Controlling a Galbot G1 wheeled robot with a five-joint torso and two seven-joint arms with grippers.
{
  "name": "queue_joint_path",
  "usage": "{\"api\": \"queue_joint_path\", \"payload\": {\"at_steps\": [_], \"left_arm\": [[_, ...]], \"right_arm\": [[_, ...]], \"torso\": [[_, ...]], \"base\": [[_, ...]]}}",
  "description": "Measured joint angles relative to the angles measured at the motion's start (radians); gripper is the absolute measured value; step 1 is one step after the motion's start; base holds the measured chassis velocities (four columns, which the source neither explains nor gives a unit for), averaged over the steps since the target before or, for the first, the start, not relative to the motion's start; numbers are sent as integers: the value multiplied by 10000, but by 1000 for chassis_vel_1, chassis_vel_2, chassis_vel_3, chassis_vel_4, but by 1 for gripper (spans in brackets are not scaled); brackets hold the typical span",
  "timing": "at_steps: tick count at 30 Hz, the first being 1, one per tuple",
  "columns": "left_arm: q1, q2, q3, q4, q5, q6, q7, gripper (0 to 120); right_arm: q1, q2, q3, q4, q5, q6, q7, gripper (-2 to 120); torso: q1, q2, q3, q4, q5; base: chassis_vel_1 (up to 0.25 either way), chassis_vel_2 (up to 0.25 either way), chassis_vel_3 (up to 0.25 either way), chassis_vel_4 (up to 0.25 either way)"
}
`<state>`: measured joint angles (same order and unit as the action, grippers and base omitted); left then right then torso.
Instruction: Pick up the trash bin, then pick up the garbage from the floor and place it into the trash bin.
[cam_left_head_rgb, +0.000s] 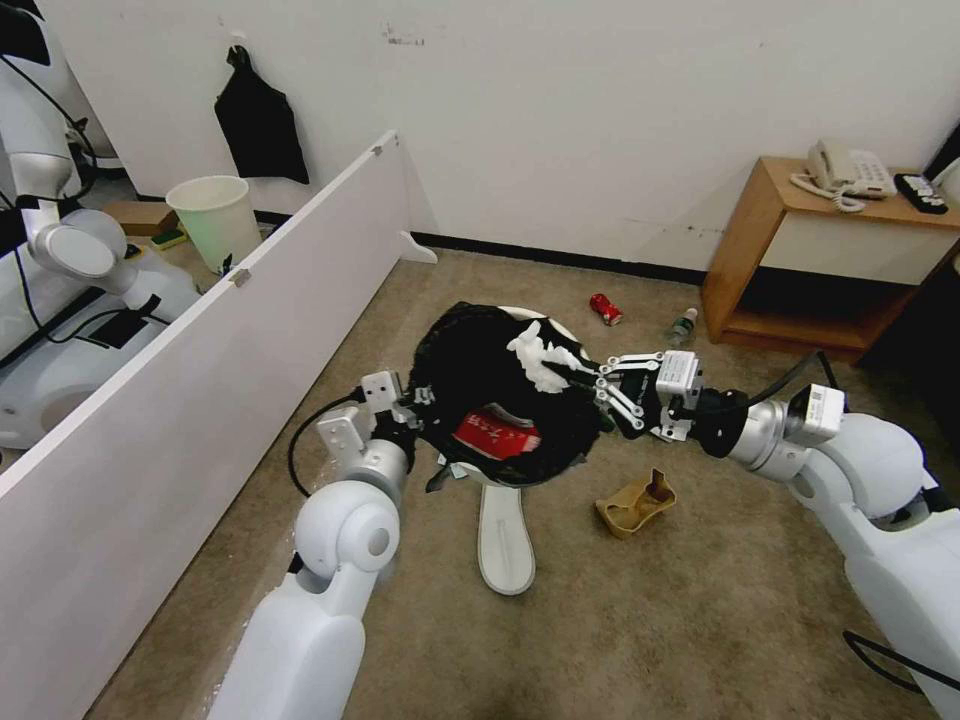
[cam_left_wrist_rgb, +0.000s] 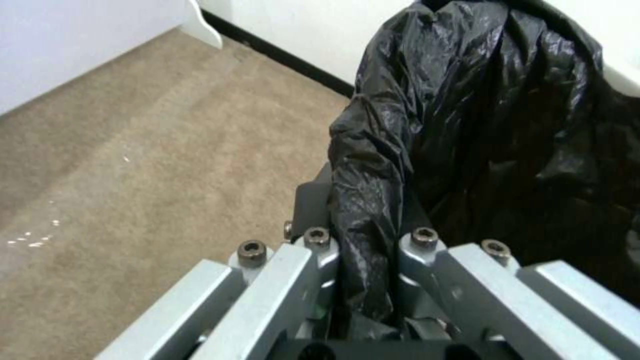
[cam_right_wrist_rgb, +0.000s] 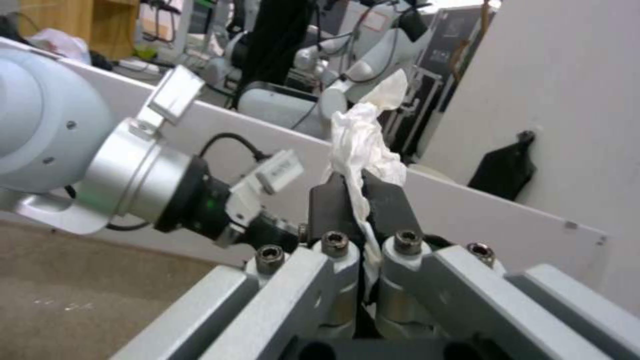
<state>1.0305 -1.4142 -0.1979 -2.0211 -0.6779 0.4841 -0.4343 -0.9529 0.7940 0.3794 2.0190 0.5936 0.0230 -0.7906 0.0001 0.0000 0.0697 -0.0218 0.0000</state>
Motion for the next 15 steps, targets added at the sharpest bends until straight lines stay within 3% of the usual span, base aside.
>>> {"api": "queue_joint_path", "payload": {"at_steps": [15], "left_arm": [[-171, -37, 152, 159, -143, -1, -36, 4]], "right_arm": [[507, 200, -1109, -755, -107, -17, 419, 1]], "torso": [[0, 0, 0, 1, -1]], "base": [[0, 0, 0, 0]]}}
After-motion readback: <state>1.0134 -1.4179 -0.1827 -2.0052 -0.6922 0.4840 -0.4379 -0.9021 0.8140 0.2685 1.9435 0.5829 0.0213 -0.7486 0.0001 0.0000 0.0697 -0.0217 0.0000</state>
